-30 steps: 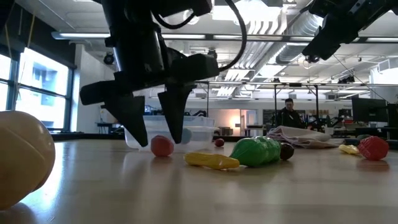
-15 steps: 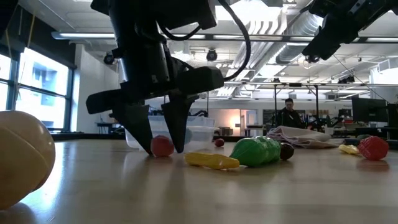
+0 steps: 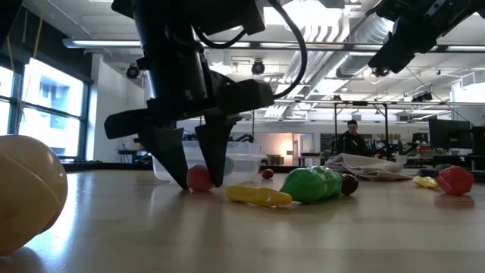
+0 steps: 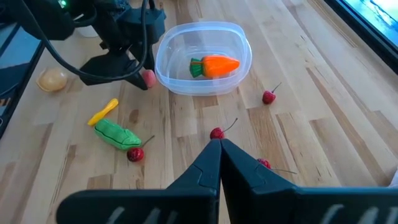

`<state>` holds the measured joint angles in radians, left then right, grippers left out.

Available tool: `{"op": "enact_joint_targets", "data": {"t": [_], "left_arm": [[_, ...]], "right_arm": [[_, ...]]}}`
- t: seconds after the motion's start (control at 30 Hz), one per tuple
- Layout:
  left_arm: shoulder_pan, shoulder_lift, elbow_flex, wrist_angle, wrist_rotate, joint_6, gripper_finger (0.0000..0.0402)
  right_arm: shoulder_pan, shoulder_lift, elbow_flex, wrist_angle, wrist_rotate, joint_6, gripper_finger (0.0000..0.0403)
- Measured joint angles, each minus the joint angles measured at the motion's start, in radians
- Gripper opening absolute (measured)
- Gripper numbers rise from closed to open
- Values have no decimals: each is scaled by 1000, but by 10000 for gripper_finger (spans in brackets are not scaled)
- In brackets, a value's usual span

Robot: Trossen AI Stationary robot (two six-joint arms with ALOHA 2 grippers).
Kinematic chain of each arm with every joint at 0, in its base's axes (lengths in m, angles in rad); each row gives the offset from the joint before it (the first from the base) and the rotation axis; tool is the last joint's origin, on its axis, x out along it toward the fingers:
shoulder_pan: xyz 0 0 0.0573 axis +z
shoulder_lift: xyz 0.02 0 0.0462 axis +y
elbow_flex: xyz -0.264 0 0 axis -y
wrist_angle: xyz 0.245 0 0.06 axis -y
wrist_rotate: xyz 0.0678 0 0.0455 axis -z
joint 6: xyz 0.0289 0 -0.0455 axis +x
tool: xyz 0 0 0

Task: Pick and placing Produce into tupperware
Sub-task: Put the apricot into the transparent bin

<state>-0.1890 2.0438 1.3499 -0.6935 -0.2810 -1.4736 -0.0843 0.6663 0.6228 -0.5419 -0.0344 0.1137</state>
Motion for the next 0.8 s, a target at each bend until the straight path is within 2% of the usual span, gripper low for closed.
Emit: {"op": "enact_joint_targets", "data": {"t": [0.37, 0.8], "left_arm": [[0, 1, -1, -9, -3, -28, 139], [-1, 2, -1, -13, -3, -42, 133]], "right_arm": [[0, 0, 0, 0, 0, 1, 0], [0, 0, 0, 0, 0, -1, 0]]}}
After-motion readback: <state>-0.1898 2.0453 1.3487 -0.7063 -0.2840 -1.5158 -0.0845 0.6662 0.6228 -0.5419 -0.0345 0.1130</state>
